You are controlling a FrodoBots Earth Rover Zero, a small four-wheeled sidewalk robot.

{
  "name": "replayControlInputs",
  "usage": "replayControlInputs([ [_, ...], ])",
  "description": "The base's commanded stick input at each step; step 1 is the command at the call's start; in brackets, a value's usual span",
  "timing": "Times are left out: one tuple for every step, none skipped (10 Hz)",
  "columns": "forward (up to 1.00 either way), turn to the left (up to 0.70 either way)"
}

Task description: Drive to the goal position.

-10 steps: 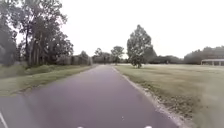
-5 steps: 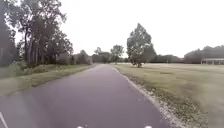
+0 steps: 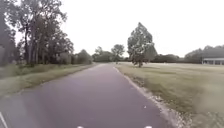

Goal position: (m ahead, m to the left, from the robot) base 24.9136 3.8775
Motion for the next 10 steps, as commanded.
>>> replayControlInputs([
  [0.7,0.0],
  [0.7,0.0],
  [0.7,0.0],
  [0.7,0.0],
  [0.7,0.0],
  [0.7,0.0],
  [0.7,0.0],
  [0.7,0.0],
  [0.7,0.0],
  [0.7,0.0],
])
